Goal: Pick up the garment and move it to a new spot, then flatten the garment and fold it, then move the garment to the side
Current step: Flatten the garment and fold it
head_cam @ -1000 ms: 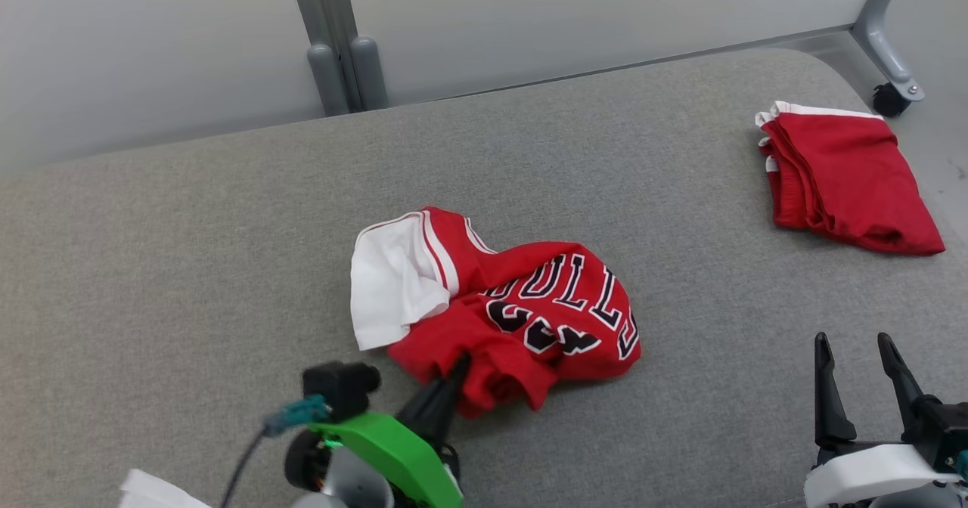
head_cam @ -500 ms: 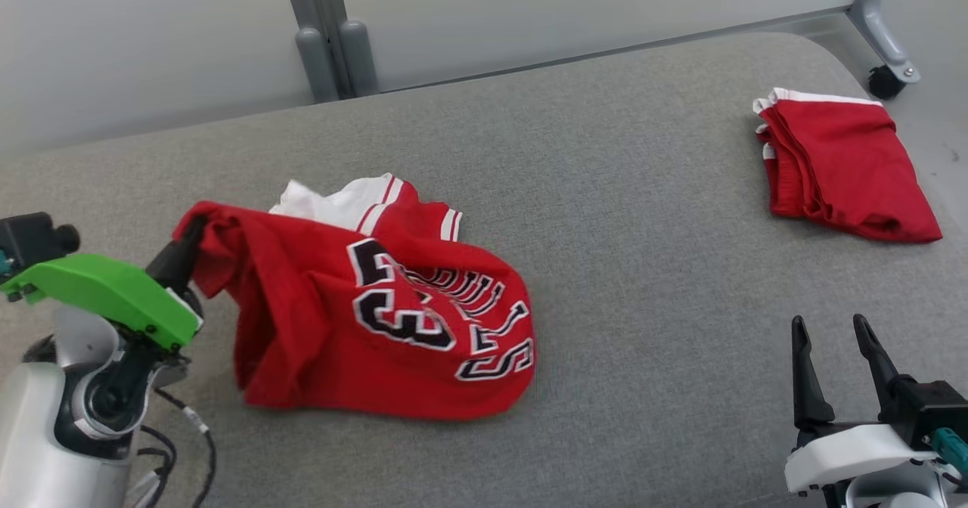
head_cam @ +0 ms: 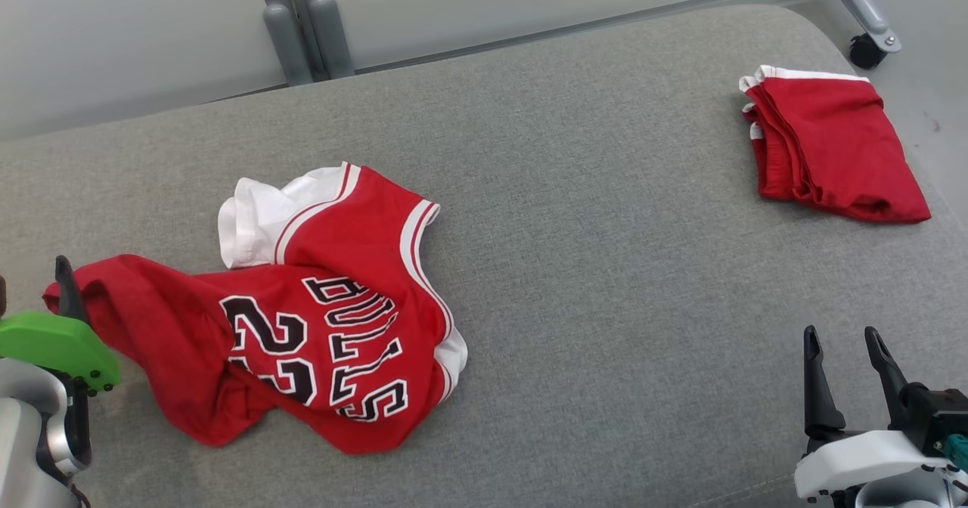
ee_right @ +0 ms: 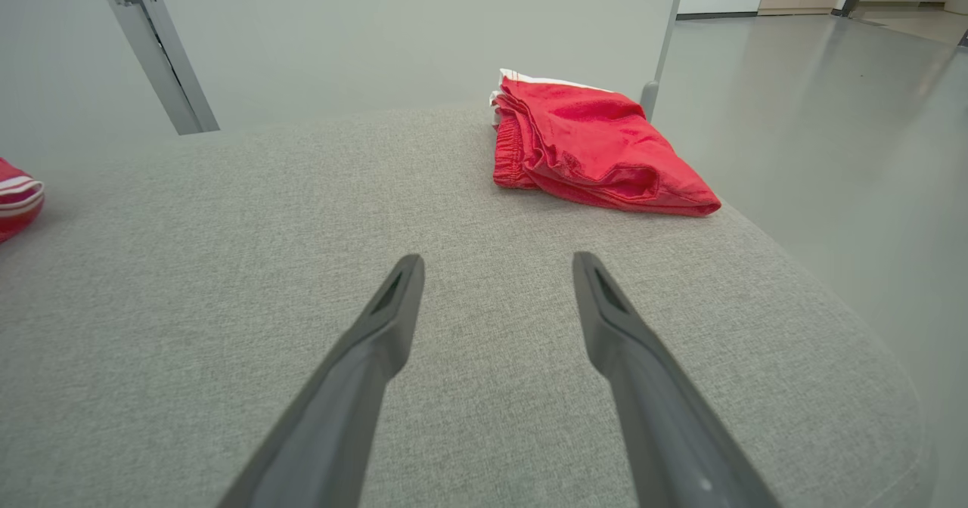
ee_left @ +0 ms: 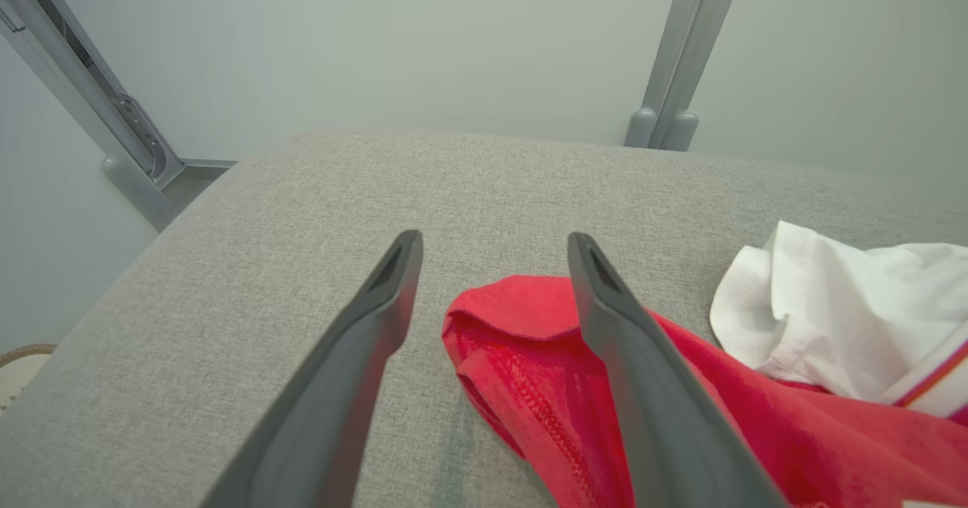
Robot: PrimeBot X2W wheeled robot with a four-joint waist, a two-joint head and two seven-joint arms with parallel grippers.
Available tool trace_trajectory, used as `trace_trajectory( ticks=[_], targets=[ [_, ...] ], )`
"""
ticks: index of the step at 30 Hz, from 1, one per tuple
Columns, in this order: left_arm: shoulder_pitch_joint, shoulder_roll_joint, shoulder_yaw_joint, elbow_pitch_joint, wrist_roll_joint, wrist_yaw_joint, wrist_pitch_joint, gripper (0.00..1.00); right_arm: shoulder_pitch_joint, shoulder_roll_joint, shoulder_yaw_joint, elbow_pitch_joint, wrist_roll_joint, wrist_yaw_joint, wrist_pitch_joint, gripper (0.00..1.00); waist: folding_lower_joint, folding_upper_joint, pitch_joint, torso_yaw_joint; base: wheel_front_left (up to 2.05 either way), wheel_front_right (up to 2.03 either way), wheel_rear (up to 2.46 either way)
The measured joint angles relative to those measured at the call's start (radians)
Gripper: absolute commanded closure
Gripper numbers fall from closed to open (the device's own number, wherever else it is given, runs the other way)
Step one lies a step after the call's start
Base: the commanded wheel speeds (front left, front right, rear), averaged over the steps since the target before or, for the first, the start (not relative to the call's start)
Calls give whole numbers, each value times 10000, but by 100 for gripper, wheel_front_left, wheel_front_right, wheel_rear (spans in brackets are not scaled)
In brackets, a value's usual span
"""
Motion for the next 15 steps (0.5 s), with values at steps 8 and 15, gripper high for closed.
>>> trace_trajectory(
  ticks=[8, 15],
  targets=[
    [923, -474, -1254, -3302, 581, 353, 525, 0, 131, 0, -117, -182, -79, 0, 0, 0, 0, 0, -344, 448, 0, 0, 0],
    [1689, -1680, -3632, -6029, 1034, 334, 2178, 0, 191, 4, -35, -251, -90, 0, 0, 0, 0, 0, -532, 815, 0, 0, 0]
  ],
)
